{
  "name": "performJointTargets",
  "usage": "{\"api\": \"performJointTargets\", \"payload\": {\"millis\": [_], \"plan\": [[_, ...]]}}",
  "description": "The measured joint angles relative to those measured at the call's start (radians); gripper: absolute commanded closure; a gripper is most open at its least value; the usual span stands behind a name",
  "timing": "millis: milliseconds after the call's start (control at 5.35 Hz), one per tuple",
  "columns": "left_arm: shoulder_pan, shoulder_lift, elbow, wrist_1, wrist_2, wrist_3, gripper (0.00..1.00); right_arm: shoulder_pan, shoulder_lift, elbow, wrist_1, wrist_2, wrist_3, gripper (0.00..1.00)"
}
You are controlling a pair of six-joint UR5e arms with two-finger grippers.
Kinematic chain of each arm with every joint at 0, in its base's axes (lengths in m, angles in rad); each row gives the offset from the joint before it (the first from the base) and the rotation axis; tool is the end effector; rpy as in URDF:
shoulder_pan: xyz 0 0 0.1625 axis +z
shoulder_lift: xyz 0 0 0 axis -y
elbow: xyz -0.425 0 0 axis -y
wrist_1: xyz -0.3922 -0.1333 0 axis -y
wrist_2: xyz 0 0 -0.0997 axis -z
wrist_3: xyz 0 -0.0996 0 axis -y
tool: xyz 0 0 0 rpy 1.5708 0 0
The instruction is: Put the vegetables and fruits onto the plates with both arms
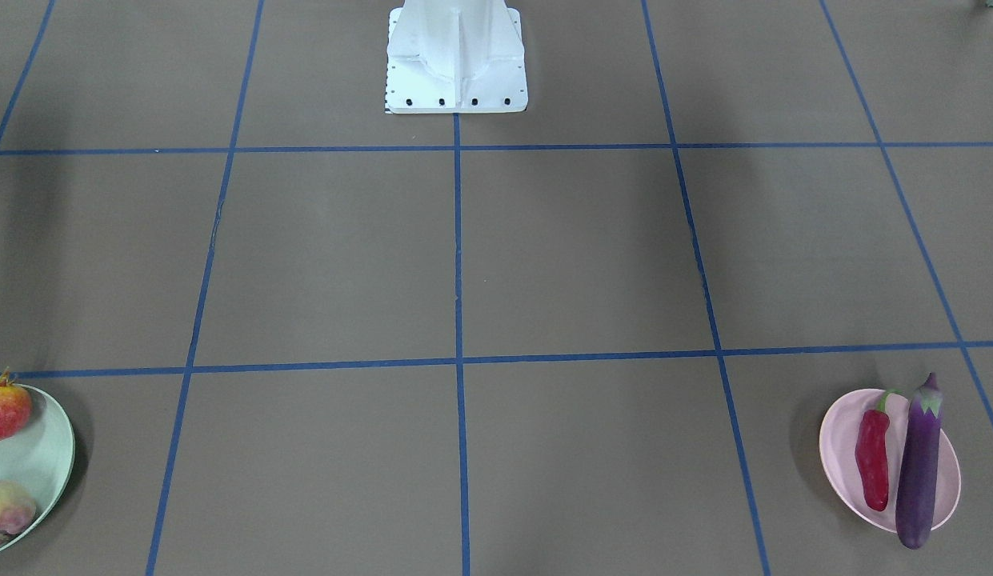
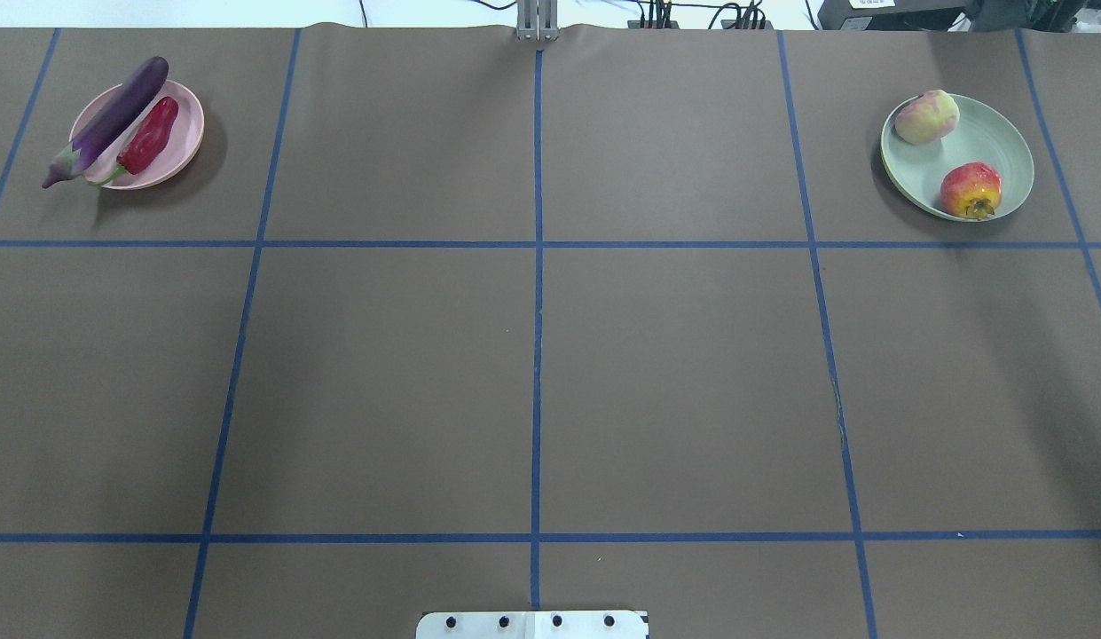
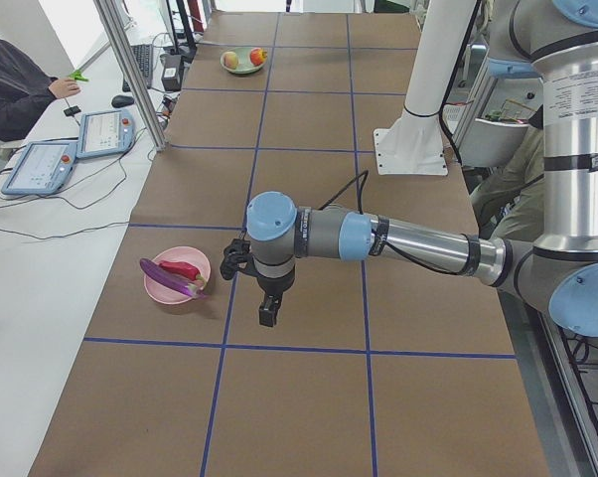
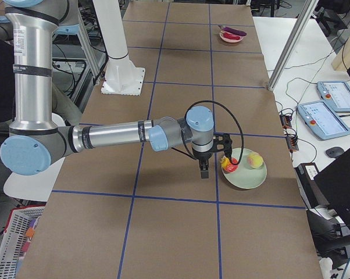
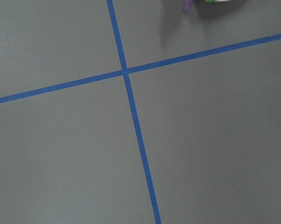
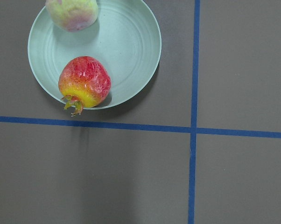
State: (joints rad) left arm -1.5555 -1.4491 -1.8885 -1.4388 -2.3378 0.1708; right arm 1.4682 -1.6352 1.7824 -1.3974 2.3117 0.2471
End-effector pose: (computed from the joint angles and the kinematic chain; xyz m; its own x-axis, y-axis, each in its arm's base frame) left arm -0.0575 -0.4381 0.5732 0.7062 0.2242 -0.6716 -0.1373 0.9739 0.1808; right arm 0.0167 -0.4826 0.5674 0.7143 -0.0475 0.6982 -0.0800 0.9856 0.1489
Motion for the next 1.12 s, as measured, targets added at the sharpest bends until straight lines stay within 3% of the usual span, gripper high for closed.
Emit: {"api": "performJointTargets", "payload": {"millis": [1122], "plan": [[0.002, 0.0, 0.002, 0.0, 0.0, 0.001, 0.0, -0.019, 0.001, 0.002, 0.0, 0.0, -0.002, 0.0]]}}
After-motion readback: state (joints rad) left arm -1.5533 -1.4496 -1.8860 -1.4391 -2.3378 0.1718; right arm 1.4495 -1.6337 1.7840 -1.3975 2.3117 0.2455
